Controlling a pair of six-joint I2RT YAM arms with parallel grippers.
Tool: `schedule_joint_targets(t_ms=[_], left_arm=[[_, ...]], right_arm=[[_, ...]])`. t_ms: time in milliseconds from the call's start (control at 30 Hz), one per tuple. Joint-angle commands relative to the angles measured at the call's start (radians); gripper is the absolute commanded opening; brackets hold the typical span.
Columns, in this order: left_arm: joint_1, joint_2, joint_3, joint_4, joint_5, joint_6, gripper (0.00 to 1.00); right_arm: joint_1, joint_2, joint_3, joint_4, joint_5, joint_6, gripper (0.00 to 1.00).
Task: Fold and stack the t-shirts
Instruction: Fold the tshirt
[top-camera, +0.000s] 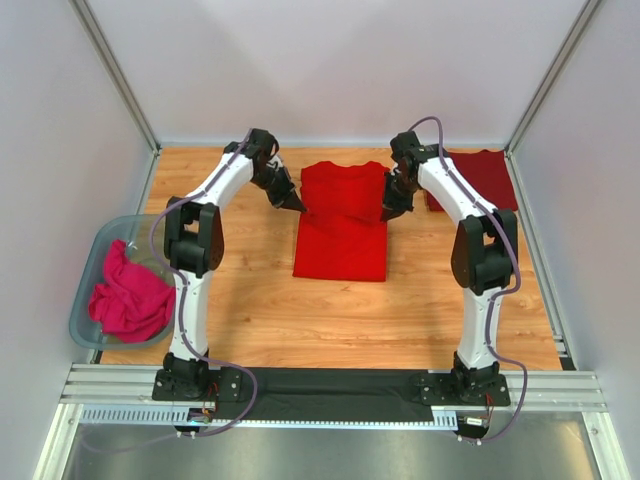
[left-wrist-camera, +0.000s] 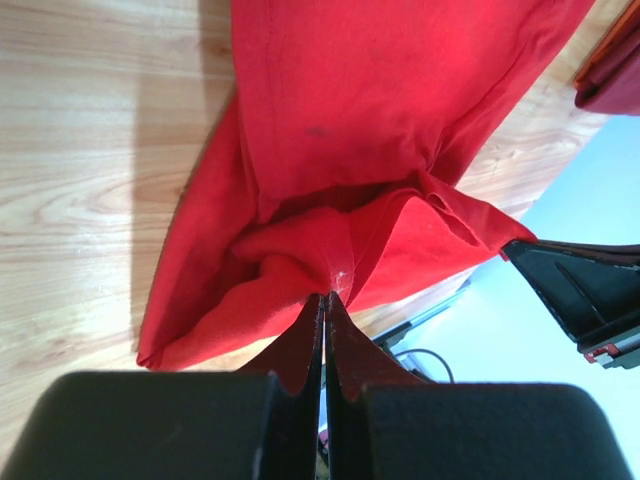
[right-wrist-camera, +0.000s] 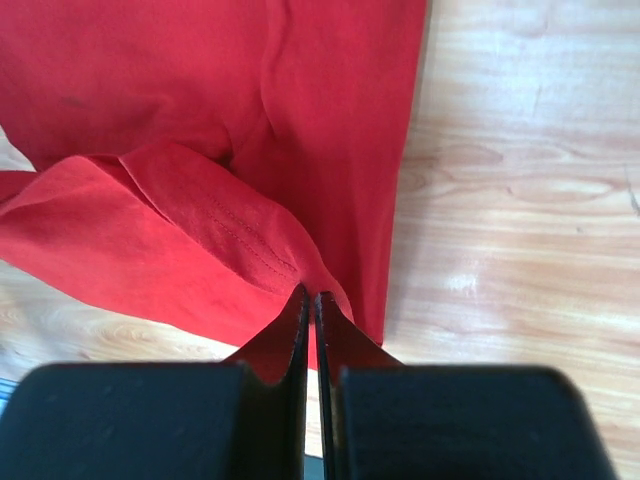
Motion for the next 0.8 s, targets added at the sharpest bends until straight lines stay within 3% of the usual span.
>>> schedule_joint_targets(t_ms=[0, 300, 367, 433, 533, 667, 767], left_arm=[[0.009, 0.028, 0.041, 0.022, 0.003, -0.04, 0.0], [0.041, 0.156, 0.196, -0.013, 0.02, -0.034, 0.0], [0.053, 0.169, 0.219, 0.011, 0.046, -0.038, 0.06], [0.07, 0.162, 0.227, 0.039, 0.057, -0.032, 0.21], [0.079, 0.108, 0.19, 0.124, 0.119, 0.043, 0.29], [0.079, 0.022, 0.155, 0.045, 0.081, 0.164, 0.34], [0.064, -0.063, 0.014, 0.025, 0.072, 0.219, 0.33]], right_arm=[[-0.01, 0.029, 0.078, 0.02, -0.016, -0.025, 0.0], [-0.027, 0.118, 0.148, 0.026, -0.003, -0.013, 0.0], [-0.04, 0.141, 0.161, 0.031, 0.002, -0.002, 0.02], [-0.05, 0.151, 0.188, 0.028, 0.005, 0.002, 0.13], [-0.056, 0.135, 0.197, 0.009, 0.0, -0.013, 0.29], [-0.053, 0.008, 0.077, 0.023, -0.042, -0.016, 0.4], [-0.042, -0.1, -0.11, 0.079, -0.079, -0.013, 0.42]])
